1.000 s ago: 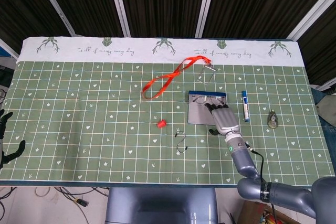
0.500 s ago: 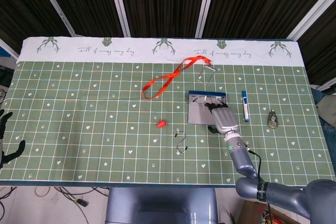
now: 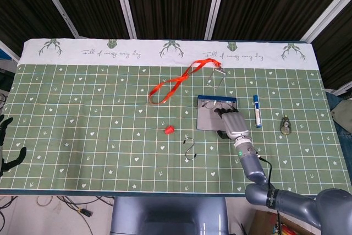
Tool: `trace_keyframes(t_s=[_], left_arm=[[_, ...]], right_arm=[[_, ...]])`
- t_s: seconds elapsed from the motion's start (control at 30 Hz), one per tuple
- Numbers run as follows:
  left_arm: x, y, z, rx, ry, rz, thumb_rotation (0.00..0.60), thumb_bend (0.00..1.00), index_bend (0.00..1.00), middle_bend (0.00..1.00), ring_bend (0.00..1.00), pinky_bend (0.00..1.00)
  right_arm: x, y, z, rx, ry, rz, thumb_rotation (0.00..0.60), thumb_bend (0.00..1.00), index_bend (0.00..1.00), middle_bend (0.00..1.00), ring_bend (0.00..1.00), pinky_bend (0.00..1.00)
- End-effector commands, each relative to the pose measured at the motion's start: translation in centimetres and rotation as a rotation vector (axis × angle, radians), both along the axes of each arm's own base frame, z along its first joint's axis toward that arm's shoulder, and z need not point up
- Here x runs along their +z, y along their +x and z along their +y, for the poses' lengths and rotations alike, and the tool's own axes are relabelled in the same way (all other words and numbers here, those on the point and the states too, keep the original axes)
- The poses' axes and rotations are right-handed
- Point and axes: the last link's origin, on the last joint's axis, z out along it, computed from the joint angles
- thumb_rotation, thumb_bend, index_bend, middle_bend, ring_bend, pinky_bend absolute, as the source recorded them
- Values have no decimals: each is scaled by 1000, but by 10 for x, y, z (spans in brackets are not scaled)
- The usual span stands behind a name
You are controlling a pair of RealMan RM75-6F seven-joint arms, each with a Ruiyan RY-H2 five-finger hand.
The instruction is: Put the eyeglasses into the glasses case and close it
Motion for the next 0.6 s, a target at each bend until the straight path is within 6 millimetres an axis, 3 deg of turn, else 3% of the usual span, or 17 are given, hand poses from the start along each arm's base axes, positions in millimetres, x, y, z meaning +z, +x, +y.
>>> trace_keyframes(t_s=[0.03,0.6], left_arm=[[0,0,0,0,0,1,600,351,99,0,0,0],[0,0,0,2,0,5,600,351,99,0,0,0]], right_arm=[[0,0,1,5,3,3,600,381,234,259,270,235],[2,-2,3,19,21,21,600,358,175,200,199,203]])
